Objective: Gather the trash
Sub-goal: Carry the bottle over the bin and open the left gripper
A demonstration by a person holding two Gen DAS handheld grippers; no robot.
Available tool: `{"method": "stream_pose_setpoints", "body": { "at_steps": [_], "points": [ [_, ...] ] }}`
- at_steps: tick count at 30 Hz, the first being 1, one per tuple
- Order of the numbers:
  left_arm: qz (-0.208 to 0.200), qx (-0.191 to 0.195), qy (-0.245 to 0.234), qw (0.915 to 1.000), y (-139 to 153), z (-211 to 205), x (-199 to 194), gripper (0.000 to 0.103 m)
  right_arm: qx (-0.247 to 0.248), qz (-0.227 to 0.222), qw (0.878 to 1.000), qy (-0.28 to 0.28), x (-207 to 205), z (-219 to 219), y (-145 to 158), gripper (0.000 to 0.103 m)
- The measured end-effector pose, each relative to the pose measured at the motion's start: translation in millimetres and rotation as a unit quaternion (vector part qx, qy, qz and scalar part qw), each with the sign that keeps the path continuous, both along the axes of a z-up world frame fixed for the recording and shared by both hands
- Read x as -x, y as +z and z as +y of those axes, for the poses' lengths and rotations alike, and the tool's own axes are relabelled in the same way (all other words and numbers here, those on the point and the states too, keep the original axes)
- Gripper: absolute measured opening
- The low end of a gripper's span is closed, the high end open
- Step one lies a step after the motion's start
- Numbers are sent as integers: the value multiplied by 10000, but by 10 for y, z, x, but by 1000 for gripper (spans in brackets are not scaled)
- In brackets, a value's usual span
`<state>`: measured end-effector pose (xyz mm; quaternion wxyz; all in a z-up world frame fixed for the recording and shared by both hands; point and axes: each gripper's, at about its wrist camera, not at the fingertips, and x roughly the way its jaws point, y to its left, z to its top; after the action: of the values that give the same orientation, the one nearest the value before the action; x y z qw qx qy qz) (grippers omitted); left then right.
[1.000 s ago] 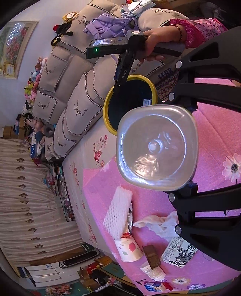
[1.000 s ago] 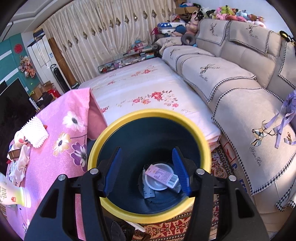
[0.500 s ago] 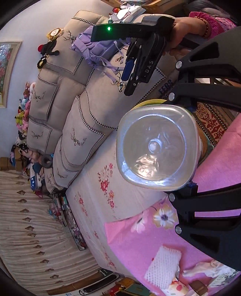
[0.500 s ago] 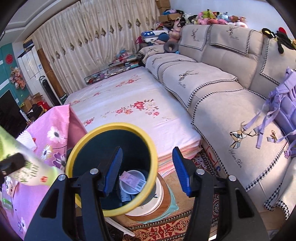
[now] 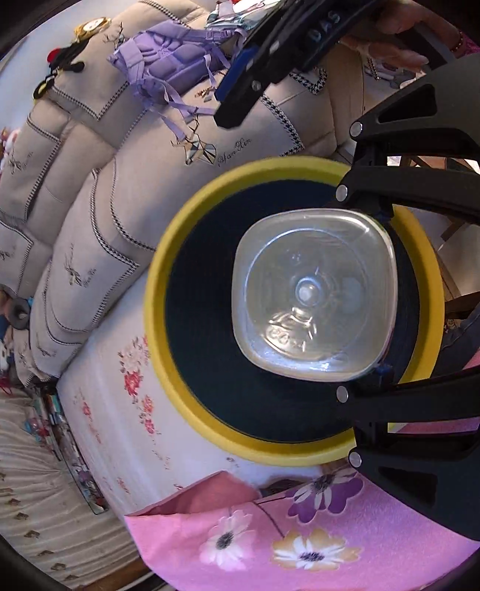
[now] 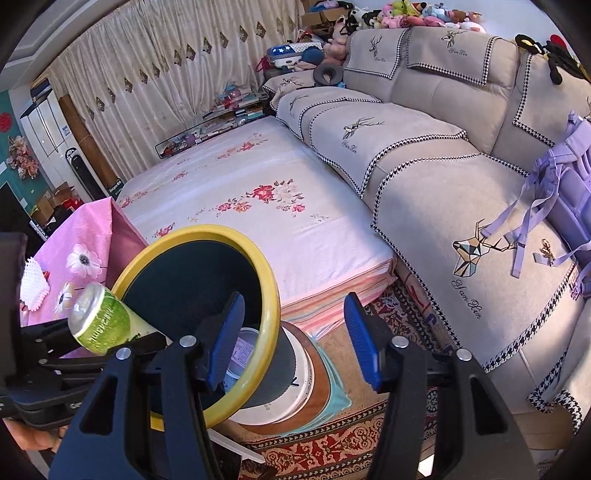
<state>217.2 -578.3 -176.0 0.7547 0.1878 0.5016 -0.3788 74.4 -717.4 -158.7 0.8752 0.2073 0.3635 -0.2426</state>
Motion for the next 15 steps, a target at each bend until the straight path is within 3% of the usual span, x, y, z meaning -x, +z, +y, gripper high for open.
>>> {"method": "stream_pose_setpoints", "body": {
  "at_steps": [2,6,9,15],
  "points": [
    [44,-46,67,10000,-86,9,-33,52,-11,21,10000,-10,-8,-3,-16,54],
    [-130,87,167,9997,-24,89,-6,69,-18,39,10000,-18,-1,5,-22,54],
    [-446,231,207,9985,150,205,78,78,-9,21,10000,2,3,22,-12,54],
    [-834,608,395,9939,564,611,231,88,43,-6,9999,149,-33,179,50,54]
  ]
}}
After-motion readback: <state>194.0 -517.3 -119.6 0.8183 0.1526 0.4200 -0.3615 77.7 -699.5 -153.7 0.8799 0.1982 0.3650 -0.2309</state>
